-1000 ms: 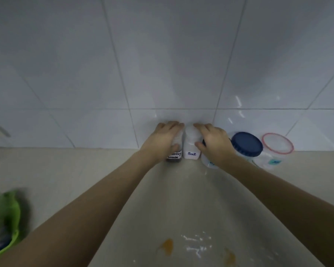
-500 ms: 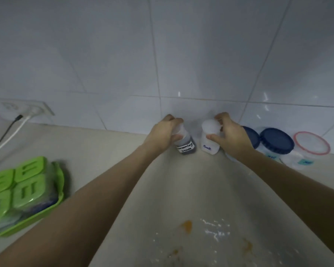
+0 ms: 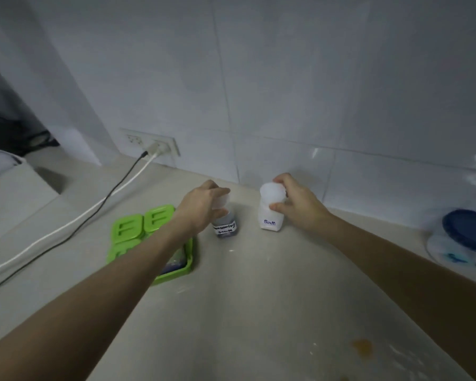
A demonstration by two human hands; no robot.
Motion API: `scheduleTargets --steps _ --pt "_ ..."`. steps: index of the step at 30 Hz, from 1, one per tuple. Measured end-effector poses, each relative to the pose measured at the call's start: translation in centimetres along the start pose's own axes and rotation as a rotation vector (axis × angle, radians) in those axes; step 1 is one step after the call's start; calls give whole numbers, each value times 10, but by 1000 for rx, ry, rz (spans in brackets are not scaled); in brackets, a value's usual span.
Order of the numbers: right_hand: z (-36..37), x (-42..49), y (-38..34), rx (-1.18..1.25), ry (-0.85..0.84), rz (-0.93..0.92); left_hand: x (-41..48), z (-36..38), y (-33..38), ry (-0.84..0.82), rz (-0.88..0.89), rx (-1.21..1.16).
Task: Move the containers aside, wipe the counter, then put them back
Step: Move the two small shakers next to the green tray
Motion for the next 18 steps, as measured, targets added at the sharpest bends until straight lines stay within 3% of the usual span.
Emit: scheduleTargets --steps 7,18 --pt "60 27 -58 33 -86 -71 -20 -13 -55 57 -100 -6" --pt "97 54 -76 3 -154 -52 -18 -5 -70 77 -23 -9"
Point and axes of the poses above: each hand's wrist, its own x-axis towards the middle knuckle, its own z-axis out of the palm, y = z × x, the point moved 7 cm from there along x, towards the middle knuckle, and after that the axes turned 10 degrees about z, right-handed, at the moved point
